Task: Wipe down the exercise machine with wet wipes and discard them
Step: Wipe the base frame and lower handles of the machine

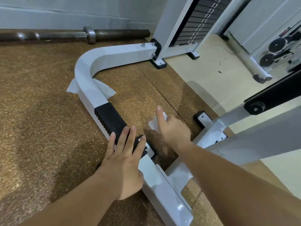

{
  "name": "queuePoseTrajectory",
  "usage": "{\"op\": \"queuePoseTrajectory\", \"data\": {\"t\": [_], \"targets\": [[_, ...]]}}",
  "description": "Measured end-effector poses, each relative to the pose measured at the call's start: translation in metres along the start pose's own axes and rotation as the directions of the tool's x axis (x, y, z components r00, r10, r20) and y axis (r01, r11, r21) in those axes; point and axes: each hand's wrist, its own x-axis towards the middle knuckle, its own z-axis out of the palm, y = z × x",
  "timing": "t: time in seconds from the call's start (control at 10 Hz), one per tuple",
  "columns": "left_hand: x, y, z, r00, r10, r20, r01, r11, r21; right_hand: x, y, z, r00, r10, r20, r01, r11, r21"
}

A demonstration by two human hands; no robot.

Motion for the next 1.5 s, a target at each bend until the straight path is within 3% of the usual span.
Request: {"op": "queuePoseTrajectory", "data": {"t": [0.1,0.2,0.3,0.4,0.5,0.6,0.7,0.8,0.9,1.0,1.1,1.2,1.3,1.4,1.5], "targets": [[0.0,-0.002,-0.001,1.0,0.009,0.019,-0.009,1.0,-0.002,0.036,-0.01,-0.015,0.854,0.291,0.431,-0.443,0.841,0.31],[0.0,0.001,-0.005,0.998,0.006,0.068,-0.008,1.0,0.021,0.048,-0.004,-0.017,0.783,0.297,0.547,-0.489,0.837,0.246],[0.001,-0.002,-0.006,0.997,0.011,0.074,-0.013,0.999,0.03,0.04,-0.001,-0.008,0.943,0.143,0.302,-0.192,0.972,0.137],[0.0,-0.003,-0.005,0.996,0.041,0.085,-0.039,0.999,-0.017,-0.004,0.017,0.035,0.953,-0.094,-0.289,0.01,0.961,-0.278],[0.001,-0.007,-0.004,0.996,0.07,0.048,-0.067,0.996,-0.06,-0.023,0.033,0.049,0.897,-0.228,-0.378,0.079,0.925,-0.371],[0.002,-0.008,-0.001,0.995,0.084,0.045,-0.081,0.994,-0.077,0.004,0.004,0.017,0.997,0.067,-0.032,-0.07,0.993,-0.094],[0.003,-0.008,0.003,0.997,0.065,0.03,-0.063,0.995,-0.071,0.033,-0.003,-0.015,0.828,0.504,0.245,-0.508,0.489,0.709],[0.005,-0.008,0.004,0.997,0.069,0.022,-0.067,0.995,-0.073,0.044,0.009,-0.015,0.755,0.439,0.487,-0.648,0.615,0.45],[0.002,-0.009,0.003,0.997,0.072,0.021,-0.071,0.996,-0.051,0.011,0.012,0.015,0.995,0.075,-0.073,-0.084,0.988,-0.13],[0.003,-0.007,0.003,0.998,0.061,0.007,-0.061,0.997,-0.038,-0.03,0.022,0.035,0.898,-0.297,-0.325,0.116,0.872,-0.476],[0.004,-0.008,0.001,0.998,0.062,0.03,-0.062,0.998,-0.016,-0.008,0.019,0.014,0.995,-0.097,-0.026,0.075,0.896,-0.439],[0.004,-0.008,0.001,0.997,0.057,0.052,-0.055,0.998,-0.03,0.022,0.012,-0.024,0.914,0.113,0.39,-0.025,0.974,-0.225],[0.004,-0.011,-0.001,0.996,0.063,0.063,-0.06,0.997,-0.042,0.022,0.012,-0.022,0.92,0.143,0.364,-0.08,0.98,-0.182],[0.003,-0.014,-0.002,0.993,0.071,0.093,-0.066,0.996,-0.058,-0.007,0.013,-0.003,0.994,0.066,0.091,-0.033,0.945,-0.325],[0.004,-0.013,-0.003,0.995,0.063,0.075,-0.057,0.995,-0.078,-0.028,0.013,-0.002,0.999,-0.036,-0.004,0.029,0.862,-0.506]]}}
